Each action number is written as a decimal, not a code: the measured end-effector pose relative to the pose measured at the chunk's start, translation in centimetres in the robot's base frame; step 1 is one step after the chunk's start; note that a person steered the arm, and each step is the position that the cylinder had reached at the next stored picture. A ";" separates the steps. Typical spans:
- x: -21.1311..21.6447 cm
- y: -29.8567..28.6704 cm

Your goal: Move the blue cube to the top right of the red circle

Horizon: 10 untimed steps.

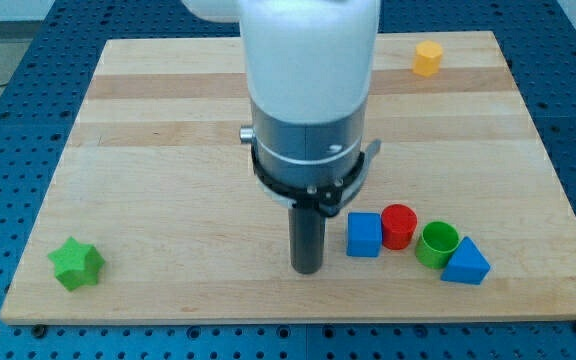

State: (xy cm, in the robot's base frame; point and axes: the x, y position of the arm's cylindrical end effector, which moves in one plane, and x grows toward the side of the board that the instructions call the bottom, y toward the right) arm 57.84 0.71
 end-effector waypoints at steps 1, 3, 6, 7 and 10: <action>-1.3 4.0; -4.8 6.3; -8.7 4.5; -7.1 8.6; -0.3 1.0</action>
State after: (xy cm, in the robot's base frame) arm 57.56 1.72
